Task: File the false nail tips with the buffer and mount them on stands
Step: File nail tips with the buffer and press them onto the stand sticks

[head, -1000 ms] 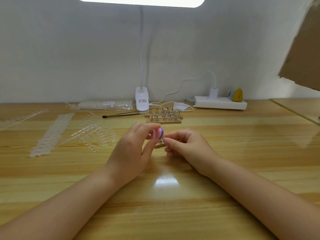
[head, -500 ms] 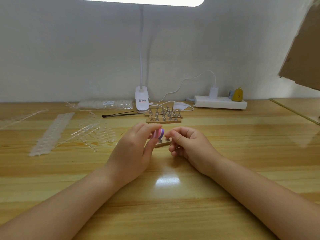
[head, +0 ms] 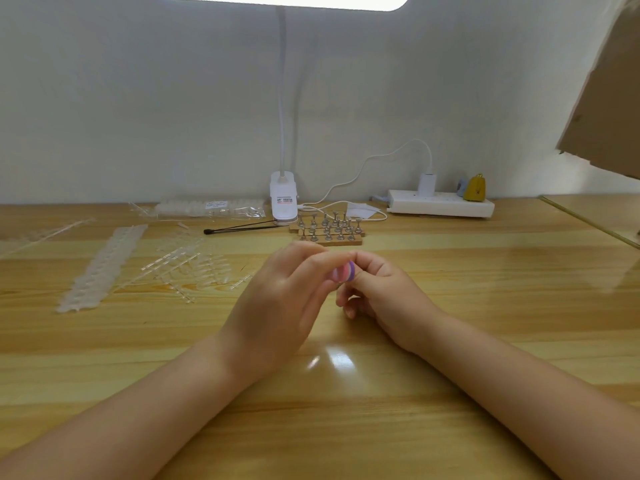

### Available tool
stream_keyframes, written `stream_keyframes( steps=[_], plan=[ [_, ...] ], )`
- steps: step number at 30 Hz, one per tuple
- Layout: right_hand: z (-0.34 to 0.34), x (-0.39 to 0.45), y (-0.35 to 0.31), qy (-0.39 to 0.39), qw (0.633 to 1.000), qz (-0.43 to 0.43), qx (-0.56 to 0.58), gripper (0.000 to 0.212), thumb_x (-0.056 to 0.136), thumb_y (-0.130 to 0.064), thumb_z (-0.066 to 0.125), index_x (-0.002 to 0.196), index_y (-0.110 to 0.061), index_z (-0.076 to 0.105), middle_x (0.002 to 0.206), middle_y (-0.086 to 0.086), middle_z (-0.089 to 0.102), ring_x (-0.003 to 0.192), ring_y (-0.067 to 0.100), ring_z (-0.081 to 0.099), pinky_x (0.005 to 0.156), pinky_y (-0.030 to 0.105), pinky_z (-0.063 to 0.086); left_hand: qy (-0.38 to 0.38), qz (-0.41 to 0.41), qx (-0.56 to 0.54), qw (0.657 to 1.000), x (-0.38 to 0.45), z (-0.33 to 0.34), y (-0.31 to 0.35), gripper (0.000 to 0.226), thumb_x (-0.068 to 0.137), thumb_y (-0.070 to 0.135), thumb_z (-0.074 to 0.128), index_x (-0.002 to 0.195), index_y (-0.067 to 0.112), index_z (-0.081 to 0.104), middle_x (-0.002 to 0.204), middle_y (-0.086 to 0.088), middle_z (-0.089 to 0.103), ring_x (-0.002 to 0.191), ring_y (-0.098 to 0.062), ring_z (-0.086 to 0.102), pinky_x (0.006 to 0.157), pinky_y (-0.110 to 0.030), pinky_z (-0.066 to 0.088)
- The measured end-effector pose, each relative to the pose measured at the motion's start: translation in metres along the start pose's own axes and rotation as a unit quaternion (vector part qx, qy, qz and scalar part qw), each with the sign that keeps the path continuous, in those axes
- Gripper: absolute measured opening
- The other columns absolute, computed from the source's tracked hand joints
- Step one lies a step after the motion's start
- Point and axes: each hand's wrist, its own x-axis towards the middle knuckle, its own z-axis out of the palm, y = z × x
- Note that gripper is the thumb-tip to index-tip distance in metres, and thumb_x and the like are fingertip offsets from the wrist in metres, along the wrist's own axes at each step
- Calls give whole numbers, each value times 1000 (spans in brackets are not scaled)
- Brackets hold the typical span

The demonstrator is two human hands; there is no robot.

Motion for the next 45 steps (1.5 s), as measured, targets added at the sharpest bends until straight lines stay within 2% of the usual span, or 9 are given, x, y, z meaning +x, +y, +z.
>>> stream_keyframes(
  steps=[4, 10, 15, 29, 31, 34, 37, 39, 45],
  plan=[
    [-2, 0, -3, 9, 998, 20, 56, 20, 87, -32, 57, 83, -13, 61, 77, 1, 56, 59, 10, 54, 51, 23, 43, -1, -75, 49, 996, -1, 0, -9, 24, 88, 0, 64, 111, 3, 67, 94, -11, 62, 83, -27, 61, 75, -46, 52],
    [-2, 0, -3, -15, 999, 18, 44, 17, 97, -21, 51, 87, -13, 63, 72, -4, 60, 60, 9, 53, 53, 21, 41, -7, 7, 13, 1000, 1, 0, -2, 31, 90, 6, 60, 121, 13, 56, 102, -9, 60, 91, -22, 60, 84, -34, 50],
    [-4, -1, -7, -20, 996, 34, 84, 19, 85, -30, 55, 78, -12, 57, 65, -4, 50, 61, 12, 50, 55, 24, 39, -4, -67, 55, 996, -1, -4, -11, 25, 86, 2, 66, 111, 2, 66, 93, -12, 61, 82, -28, 61, 73, -47, 52],
    [-4, -1, -8, -61, 996, 36, 60, 16, 92, -14, 52, 77, -13, 57, 62, -4, 52, 58, 10, 50, 53, 21, 39, -35, 89, 81, 992, 8, -7, 6, 24, 90, 17, 61, 113, 19, 52, 92, -12, 62, 76, -26, 60, 66, -38, 52],
    [-4, -1, -9, -68, 995, 43, 61, 15, 93, -16, 52, 79, -11, 54, 66, -1, 49, 59, 10, 50, 53, 20, 40, -72, 35, 120, 990, 9, -6, 5, 20, 94, 30, 51, 111, 20, 54, 94, -9, 62, 80, -22, 57, 70, -33, 49],
    [-6, 0, -10, -59, 993, 52, 85, 19, 91, -24, 50, 75, -12, 51, 65, -2, 44, 60, 12, 49, 54, 22, 40, -82, -112, 139, 980, 10, -13, -7, 73, 87, 68, 6, 115, 24, 58, 103, 2, 61, 89, -12, 52, 77, -17, 40],
    [-5, 0, -7, -62, 995, 43, 65, 17, 94, -20, 48, 84, -9, 56, 65, -3, 48, 61, 12, 50, 54, 22, 39, -57, -11, 96, 994, 11, -12, 1, 24, 98, 35, 43, 116, 20, 50, 94, -9, 61, 79, -23, 57, 69, -34, 50],
    [-5, 0, -6, -67, 995, 38, 58, 16, 91, -21, 52, 96, -7, 57, 71, -1, 53, 62, 10, 51, 55, 22, 40, -32, 38, 65, 997, 8, -6, 6, 25, 94, 18, 54, 118, 19, 49, 93, -9, 61, 79, -24, 59, 67, -38, 51],
    [-7, 0, -6, -47, 993, 39, 101, 17, 85, -31, 54, 78, -15, 56, 64, -6, 48, 61, 12, 50, 56, 23, 40, -19, -46, 67, 997, -1, -4, -14, 25, 87, 2, 66, 112, 3, 65, 95, -12, 63, 81, -28, 62, 69, -46, 53]
  ],
)
